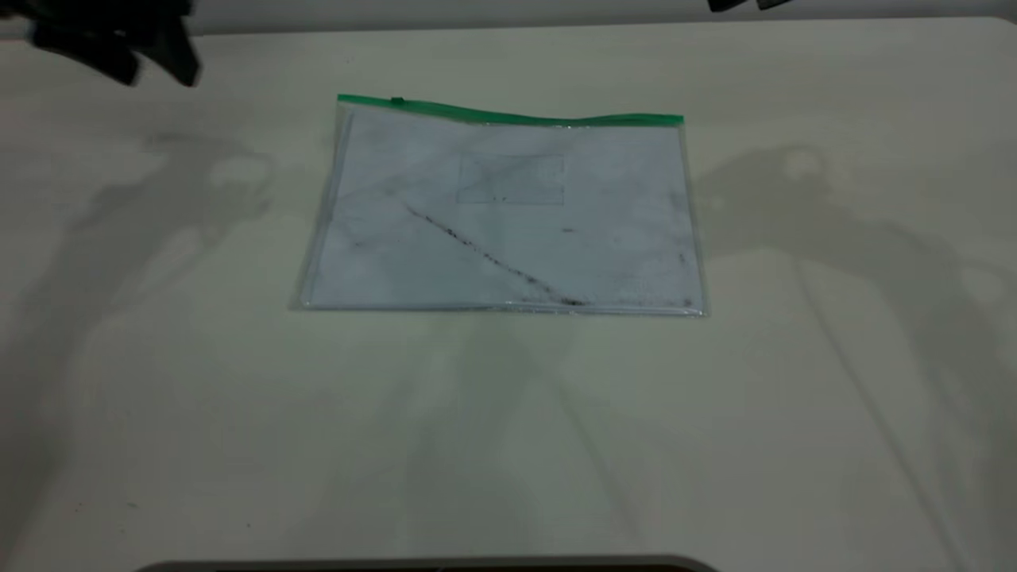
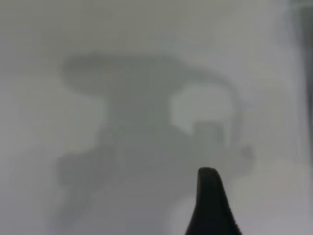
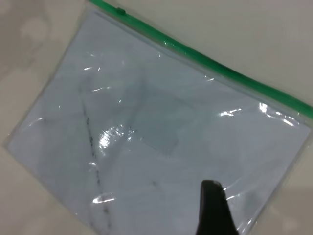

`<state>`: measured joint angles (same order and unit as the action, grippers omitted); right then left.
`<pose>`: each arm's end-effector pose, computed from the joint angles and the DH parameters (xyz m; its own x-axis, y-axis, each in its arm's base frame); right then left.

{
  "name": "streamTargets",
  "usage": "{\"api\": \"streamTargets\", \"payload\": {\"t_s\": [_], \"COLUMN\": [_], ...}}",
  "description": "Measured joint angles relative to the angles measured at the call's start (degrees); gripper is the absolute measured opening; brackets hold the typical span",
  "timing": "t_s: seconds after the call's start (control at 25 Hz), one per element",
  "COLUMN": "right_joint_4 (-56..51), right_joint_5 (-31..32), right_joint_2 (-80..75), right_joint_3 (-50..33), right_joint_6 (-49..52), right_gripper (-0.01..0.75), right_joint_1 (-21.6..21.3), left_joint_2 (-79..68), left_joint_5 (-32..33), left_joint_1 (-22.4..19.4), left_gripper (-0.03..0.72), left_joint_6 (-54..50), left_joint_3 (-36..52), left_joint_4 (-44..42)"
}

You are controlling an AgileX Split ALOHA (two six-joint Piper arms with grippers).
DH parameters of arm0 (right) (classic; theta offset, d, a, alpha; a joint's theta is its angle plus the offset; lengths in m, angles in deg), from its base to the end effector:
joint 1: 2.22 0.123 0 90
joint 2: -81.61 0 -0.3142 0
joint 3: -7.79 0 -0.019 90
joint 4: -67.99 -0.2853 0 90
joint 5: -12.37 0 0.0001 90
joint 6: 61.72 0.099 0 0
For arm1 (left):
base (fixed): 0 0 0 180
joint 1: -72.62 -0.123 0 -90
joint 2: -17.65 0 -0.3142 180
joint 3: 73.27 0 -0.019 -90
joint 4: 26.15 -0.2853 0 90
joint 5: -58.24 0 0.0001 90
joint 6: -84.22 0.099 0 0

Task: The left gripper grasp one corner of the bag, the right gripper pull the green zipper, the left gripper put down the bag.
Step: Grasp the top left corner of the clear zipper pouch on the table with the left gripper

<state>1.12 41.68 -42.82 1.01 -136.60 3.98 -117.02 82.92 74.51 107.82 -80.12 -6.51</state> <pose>0.4496 0.0938 0.1373 -0.7171 -0.2490 -0.6510 -0.5076 0.8266 0.2430 0.5043 -0.0306 0.1006 -0.8620 0.1257 -0.4912 0.1857 0.9797 -0.0752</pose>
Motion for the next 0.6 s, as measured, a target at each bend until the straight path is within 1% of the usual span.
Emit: {"api": "streamTargets", "payload": {"t_s": [0.24, 0.28, 0.4, 0.6], "right_joint_4": [-0.2, -0.2, -0.2, -0.4], "right_joint_5": [-0.1, -0.2, -0.5, -0.5], "right_joint_2": [-1.0, -1.1, -1.3, -1.3], "right_joint_3": [0.1, 0.2, 0.3, 0.4], "right_joint_6": [-1.6, -1.9, -2.3, -2.4], "right_gripper": [0.531, 0.531, 0.531, 0.531], "right_joint_1": [0.0, 0.0, 0.0, 0.0], "left_joint_2": [-13.4, -15.1, -20.4, -27.0], "left_joint_5": [9.1, 10.6, 12.2, 12.8], "left_joint_1": [0.0, 0.0, 0.0, 0.0], "left_gripper": [0.577, 0.577, 0.577, 0.577], "left_joint_6": [22.6, 24.9, 28.5, 29.3], "left_joint_3": [-15.2, -17.4, -22.5, -29.3], "left_joint_4": [21.9, 24.7, 28.1, 29.9]}}
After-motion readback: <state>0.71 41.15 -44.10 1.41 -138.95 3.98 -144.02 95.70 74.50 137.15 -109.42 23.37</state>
